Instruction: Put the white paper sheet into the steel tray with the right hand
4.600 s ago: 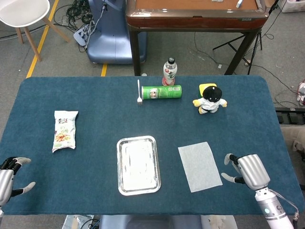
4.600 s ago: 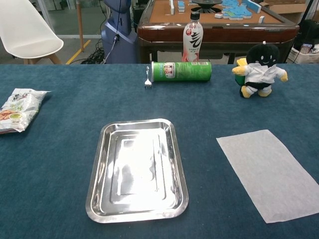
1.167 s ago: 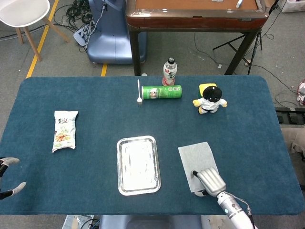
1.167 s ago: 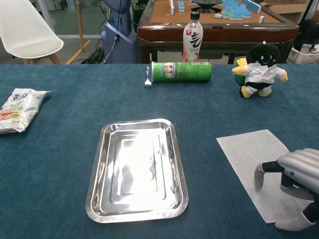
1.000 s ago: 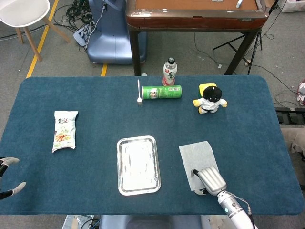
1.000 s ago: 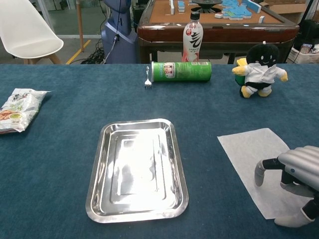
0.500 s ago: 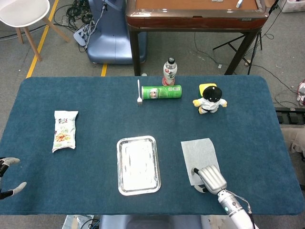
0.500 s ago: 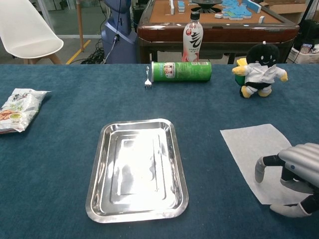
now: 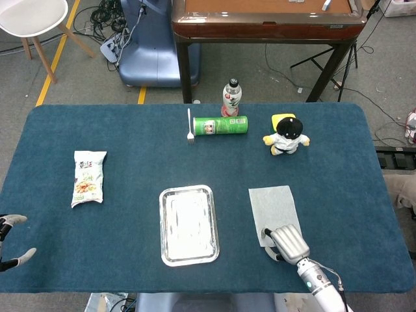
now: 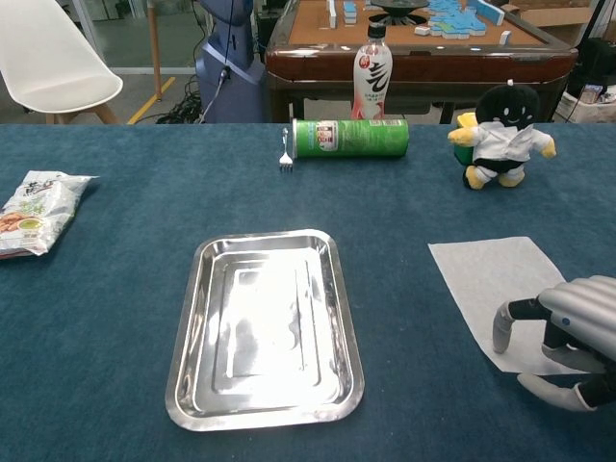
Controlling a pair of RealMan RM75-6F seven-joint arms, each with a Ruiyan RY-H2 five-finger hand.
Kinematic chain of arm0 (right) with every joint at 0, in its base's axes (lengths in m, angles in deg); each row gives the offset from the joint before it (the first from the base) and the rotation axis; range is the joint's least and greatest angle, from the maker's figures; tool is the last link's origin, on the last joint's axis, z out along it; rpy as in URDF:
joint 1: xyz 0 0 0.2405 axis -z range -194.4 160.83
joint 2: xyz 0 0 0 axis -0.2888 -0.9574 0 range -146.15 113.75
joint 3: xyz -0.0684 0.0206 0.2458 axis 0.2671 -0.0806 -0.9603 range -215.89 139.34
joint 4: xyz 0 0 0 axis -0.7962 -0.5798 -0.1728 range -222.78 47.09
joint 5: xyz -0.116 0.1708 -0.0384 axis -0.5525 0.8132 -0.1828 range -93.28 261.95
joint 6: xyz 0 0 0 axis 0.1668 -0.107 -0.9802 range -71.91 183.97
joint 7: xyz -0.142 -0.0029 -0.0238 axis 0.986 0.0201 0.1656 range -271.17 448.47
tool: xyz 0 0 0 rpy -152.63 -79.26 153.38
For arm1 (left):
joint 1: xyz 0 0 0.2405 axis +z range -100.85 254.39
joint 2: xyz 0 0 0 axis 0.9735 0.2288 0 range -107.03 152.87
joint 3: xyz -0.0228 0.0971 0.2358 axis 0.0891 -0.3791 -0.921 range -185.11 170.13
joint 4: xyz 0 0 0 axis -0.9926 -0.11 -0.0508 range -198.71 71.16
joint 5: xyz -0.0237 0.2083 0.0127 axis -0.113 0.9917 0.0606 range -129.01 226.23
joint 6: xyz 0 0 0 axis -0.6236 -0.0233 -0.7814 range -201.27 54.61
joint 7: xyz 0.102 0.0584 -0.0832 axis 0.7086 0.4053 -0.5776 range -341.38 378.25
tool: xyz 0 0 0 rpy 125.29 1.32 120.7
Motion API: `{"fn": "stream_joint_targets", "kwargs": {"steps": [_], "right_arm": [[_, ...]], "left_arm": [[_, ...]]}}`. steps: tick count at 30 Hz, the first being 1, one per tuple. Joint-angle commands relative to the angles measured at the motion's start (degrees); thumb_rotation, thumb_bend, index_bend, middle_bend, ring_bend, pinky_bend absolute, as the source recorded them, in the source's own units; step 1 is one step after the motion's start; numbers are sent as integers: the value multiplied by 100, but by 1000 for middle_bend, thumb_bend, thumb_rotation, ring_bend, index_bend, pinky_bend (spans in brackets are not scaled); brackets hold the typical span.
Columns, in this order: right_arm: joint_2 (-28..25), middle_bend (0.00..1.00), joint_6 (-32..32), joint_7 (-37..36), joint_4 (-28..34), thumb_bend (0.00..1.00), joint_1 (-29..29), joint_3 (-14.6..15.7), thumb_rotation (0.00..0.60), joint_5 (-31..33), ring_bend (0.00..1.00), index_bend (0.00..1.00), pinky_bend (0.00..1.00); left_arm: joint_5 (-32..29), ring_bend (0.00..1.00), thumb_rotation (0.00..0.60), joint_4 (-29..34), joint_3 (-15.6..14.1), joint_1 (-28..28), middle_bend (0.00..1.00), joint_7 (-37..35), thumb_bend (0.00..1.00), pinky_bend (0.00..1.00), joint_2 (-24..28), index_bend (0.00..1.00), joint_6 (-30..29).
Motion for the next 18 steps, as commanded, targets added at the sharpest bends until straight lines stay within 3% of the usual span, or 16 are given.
{"fn": "stream_joint_targets", "kwargs": {"steps": [1, 8, 18], "right_arm": [[3, 1000, -17, -4, -4, 410, 2, 3, 600, -11, 1000, 411, 1000], [-6, 1000, -62, -51, 17, 455, 6, 8, 600, -44, 1000, 411, 1000], [-19, 1000, -167, -195, 23, 509, 4, -20, 600, -119, 1000, 496, 1000]], "left_arm": [[0, 202, 600, 2, 1, 1, 326, 0, 59, 389, 1, 331, -2], [1, 202, 600, 3, 0, 2, 326, 2, 59, 390, 1, 331, 0], [-4, 202, 600, 3, -1, -5, 326, 17, 59, 389, -6, 331, 19]]}}
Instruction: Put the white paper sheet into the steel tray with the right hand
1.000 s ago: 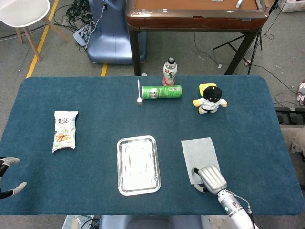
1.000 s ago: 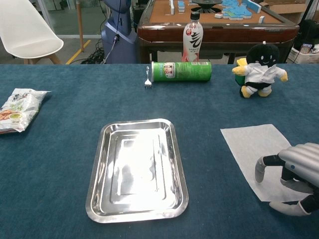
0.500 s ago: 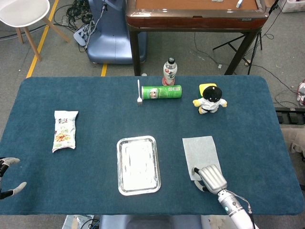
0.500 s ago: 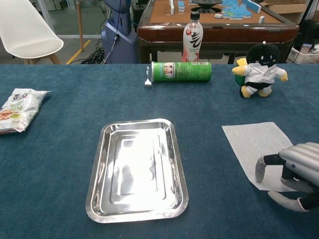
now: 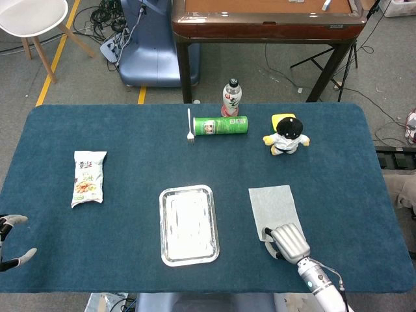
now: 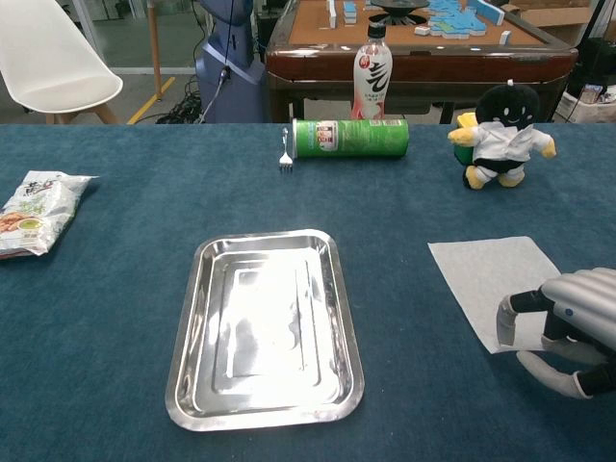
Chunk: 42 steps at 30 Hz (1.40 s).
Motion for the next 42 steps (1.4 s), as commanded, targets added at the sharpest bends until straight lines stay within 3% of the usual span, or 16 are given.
{"fn": "stream_joint_targets", "kwargs": {"steps": [1, 12, 35, 42], "right_arm": [[12, 1000, -34, -39, -7, 511, -1, -9, 600, -32, 1000, 503, 1000], [103, 1000, -216, -4, 9, 527, -20, -171, 600, -60, 1000, 534, 1000], [380, 1000, -607, 598, 659, 529, -253, -952, 600, 284, 1000, 546, 1000], [686, 1000, -657, 797, 641, 529, -410, -1216, 600, 464, 1000, 551, 1000]], "left_arm": [[-4, 202, 600, 0, 3, 2, 326, -3, 59, 389, 1, 331, -4], [26, 202, 600, 13, 2, 30, 326, -22, 59, 389, 16, 331, -69], [37, 202, 600, 22, 13, 71, 326, -69, 59, 389, 48, 331, -142], [46, 202, 600, 27, 14, 85, 326, -95, 59, 389, 65, 331, -167]]}}
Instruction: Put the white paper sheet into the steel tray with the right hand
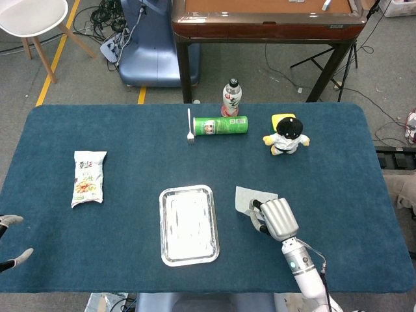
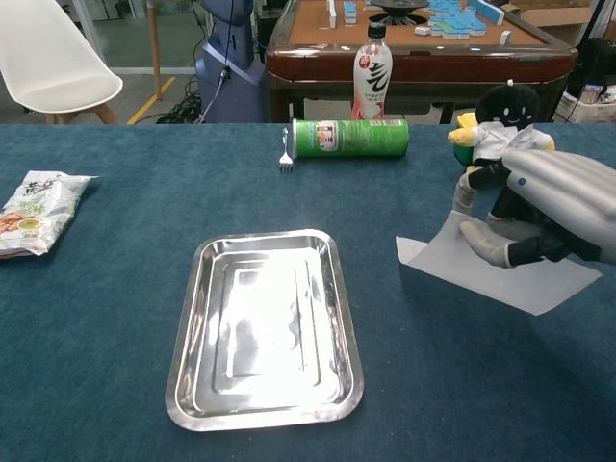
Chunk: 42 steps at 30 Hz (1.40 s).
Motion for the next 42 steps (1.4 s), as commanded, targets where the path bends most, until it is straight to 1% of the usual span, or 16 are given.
{"fn": "stream_joint_targets", "kwargs": {"steps": [1, 10, 25, 31, 42], "right_arm": [[172, 1000, -64, 124, -31, 529, -74, -133, 600, 93, 1000, 555, 1000], [635, 1000, -121, 389, -204, 529, -367, -456, 600, 245, 1000, 567, 1000], [904, 1000, 233, 802, -267, 529, -1105, -749, 600, 166, 1000, 569, 1000], [1076, 1000, 323, 849, -334, 529, -1362, -791, 600, 126, 1000, 574, 1000], [1427, 1000, 443, 815, -514, 531, -1669, -694, 600, 95, 1000, 577, 1000]], "left_arm": [[19, 202, 600, 3, -4, 9, 326, -6, 60, 389, 4, 331, -22], [19, 202, 600, 3, -4, 45, 326, -18, 59, 389, 30, 331, -71], [20, 202, 600, 24, -10, 97, 326, -57, 59, 389, 67, 331, -125], [8, 202, 600, 14, -2, 100, 326, -89, 59, 390, 73, 331, -117], [28, 202, 600, 14, -9, 128, 326, -149, 59, 389, 103, 331, -151]]}}
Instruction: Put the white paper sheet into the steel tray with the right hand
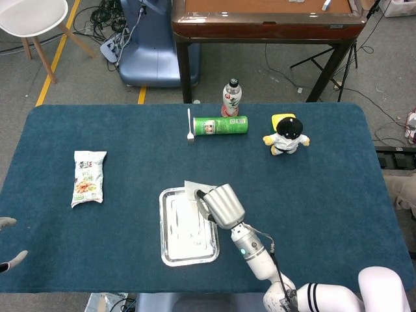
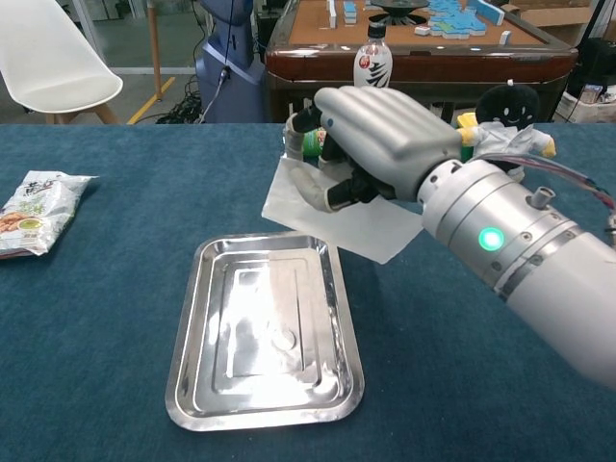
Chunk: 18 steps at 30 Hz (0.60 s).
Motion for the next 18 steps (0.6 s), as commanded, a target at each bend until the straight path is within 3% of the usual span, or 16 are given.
{"fn": "stream_joint_targets", "kwargs": {"steps": [1, 18], "right_arm": [[92, 1000, 21, -7, -38, 531, -59, 35, 600, -3, 1000, 577, 1000], [568, 1000, 93, 50, -147, 532, -237, 285, 600, 40, 1000, 585, 1000]], "left_arm": [[4, 202, 600, 0, -1, 3, 326, -12, 59, 389, 6, 331, -3], [42, 202, 600, -10, 16, 68, 326, -134, 59, 389, 51, 331, -132]]}}
